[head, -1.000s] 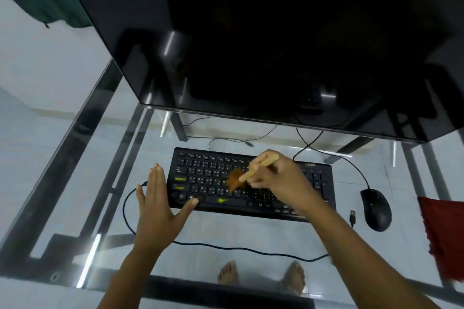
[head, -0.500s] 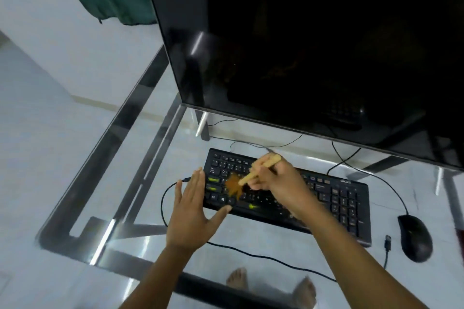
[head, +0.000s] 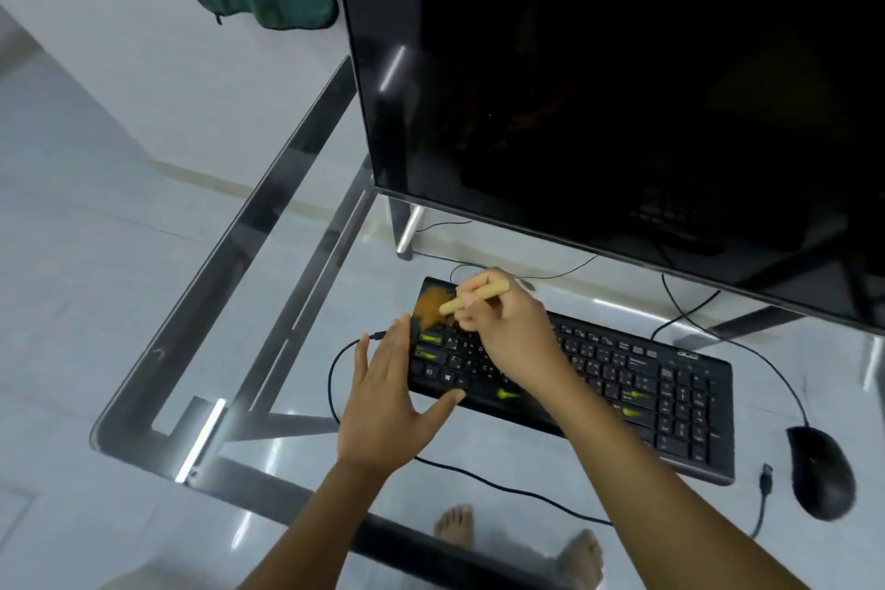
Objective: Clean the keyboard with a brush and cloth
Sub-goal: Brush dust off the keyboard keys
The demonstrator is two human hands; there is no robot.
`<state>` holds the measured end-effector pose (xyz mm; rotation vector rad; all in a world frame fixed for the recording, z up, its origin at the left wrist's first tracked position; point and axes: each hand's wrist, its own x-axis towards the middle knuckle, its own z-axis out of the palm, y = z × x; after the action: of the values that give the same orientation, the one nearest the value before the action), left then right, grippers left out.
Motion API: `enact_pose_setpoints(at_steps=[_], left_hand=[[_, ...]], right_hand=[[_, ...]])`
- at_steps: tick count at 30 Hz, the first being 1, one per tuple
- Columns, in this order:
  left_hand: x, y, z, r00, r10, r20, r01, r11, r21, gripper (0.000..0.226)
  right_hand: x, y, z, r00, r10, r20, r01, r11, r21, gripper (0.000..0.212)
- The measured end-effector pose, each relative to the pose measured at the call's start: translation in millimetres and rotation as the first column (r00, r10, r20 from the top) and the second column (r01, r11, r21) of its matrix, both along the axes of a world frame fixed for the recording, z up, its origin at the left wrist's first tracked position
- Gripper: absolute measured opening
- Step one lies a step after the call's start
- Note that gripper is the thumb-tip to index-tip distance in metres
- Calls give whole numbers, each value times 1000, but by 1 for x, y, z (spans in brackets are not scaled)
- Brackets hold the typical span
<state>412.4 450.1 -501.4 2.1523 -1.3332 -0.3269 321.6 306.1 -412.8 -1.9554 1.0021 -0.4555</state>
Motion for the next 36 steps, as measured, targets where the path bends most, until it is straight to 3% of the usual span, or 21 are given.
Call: enact_pose_setpoints(at_steps=[3, 7, 8, 10, 14, 17, 20, 22, 24, 26, 29, 30, 33, 36], left_hand=[[0, 0, -1, 1000, 3, -11, -3, 1000, -5, 98], [1, 0, 0, 1000, 4, -11, -4, 1000, -5, 99], [0, 0, 0, 1000, 3, -15, -3, 1000, 0, 98], [0, -1, 0, 1000, 9, -25, -9, 1000, -3, 98], [1, 0, 0, 1000, 7, -25, -7, 1000, 2, 99], [0, -1, 4, 999, -9, -39, 9, 1000, 5, 103], [0, -1, 4, 999, -33, -24, 33, 999, 12, 111], [1, -1, 3, 999, -33, -21, 33, 999, 22, 114], [0, -1, 3, 999, -34, -14, 35, 999, 42, 116], [0, -2, 2, 1000, -20, -5, 20, 999, 37, 116], [1, -1, 1, 1000, -24, 3, 24, 999, 41, 114], [0, -1, 1, 1000, -22, 5, 22, 999, 42, 114], [-1, -2, 2, 999, -17, 36, 16, 999, 31, 118], [-1, -1, 4, 1000, -22, 22, 21, 999, 40, 116]], right_hand=[[8, -2, -2, 987, -130, 96, 141, 982, -123, 11], [8, -2, -3, 1000, 10, -30, -8, 998, 60, 12], [5, -4, -1, 997, -62, -40, 63, 998, 9, 13], [-6, -7, 3, 973, -215, 82, 221, 972, -76, 17], [-30, 4, 2, 998, -62, -33, 65, 992, 112, 20], [-50, 6, 4, 966, -255, 41, 256, 967, -21, 22], [-51, 27, 11, 993, -101, 55, 92, 985, 149, 12], [-46, 35, 8, 998, 36, -53, -30, 994, 102, 10], [-41, 31, 6, 996, -67, -56, 67, 998, -3, 12], [-36, 27, 10, 992, -118, 41, 116, 992, 49, 12], [-28, 32, 12, 989, 143, -37, -132, 967, 219, 9], [-27, 30, 9, 983, 167, -72, -150, 969, 197, 9], [-24, 20, 4, 998, -15, -62, 19, 997, 71, 13], [-23, 21, 4, 985, 148, -91, -129, 973, 193, 12]])
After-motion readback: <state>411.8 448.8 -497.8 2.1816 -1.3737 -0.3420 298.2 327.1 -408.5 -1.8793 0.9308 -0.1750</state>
